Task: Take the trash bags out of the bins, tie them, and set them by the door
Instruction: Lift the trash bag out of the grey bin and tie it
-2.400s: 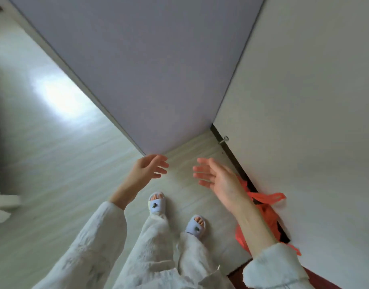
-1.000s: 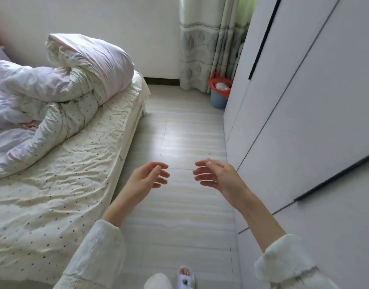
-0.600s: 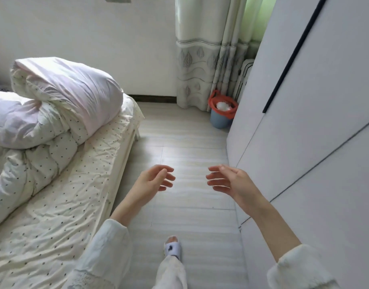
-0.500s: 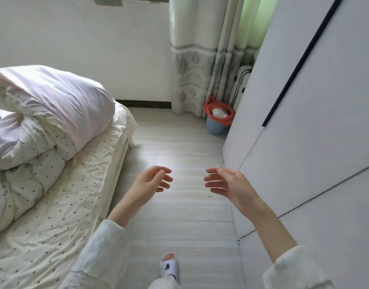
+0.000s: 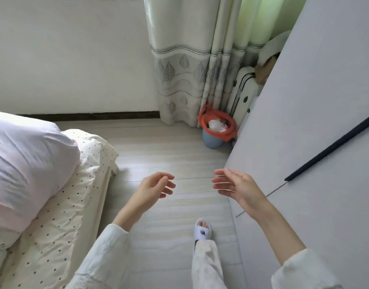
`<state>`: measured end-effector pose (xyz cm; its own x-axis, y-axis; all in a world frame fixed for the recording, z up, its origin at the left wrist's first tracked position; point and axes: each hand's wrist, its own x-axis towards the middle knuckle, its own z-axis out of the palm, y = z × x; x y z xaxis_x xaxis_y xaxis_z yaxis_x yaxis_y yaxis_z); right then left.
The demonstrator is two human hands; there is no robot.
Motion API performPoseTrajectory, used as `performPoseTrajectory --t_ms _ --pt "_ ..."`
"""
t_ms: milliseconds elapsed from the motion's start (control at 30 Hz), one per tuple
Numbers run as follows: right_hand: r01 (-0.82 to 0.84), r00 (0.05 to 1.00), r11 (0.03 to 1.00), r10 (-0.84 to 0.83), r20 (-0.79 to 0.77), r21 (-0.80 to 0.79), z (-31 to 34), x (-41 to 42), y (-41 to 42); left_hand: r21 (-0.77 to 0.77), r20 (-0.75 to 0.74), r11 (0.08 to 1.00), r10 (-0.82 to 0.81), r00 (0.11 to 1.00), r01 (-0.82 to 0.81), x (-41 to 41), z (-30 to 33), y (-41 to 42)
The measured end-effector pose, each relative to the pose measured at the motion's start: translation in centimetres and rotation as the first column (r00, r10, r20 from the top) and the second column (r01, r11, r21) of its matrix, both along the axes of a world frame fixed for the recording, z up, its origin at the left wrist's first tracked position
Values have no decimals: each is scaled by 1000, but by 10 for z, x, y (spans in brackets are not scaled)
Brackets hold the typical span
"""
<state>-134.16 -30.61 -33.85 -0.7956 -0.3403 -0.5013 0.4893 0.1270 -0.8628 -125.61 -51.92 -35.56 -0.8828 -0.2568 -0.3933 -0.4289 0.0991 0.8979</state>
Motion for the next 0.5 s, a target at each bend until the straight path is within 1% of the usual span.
performPoseTrajectory --t_ms 167,333,500 --pt "-31 999 999 30 36 9 -6 -137 -27 12 7 998 54 999 -54 -138 -2 -21" --pt "-13 998 999 11 54 37 -5 -256 -49 31 35 999 34 999 -35 -255 0 -38" --pt "26 991 997 -35 127 76 -27 -356 -75 54 119 998 9 993 -15 -360 -26 -73"
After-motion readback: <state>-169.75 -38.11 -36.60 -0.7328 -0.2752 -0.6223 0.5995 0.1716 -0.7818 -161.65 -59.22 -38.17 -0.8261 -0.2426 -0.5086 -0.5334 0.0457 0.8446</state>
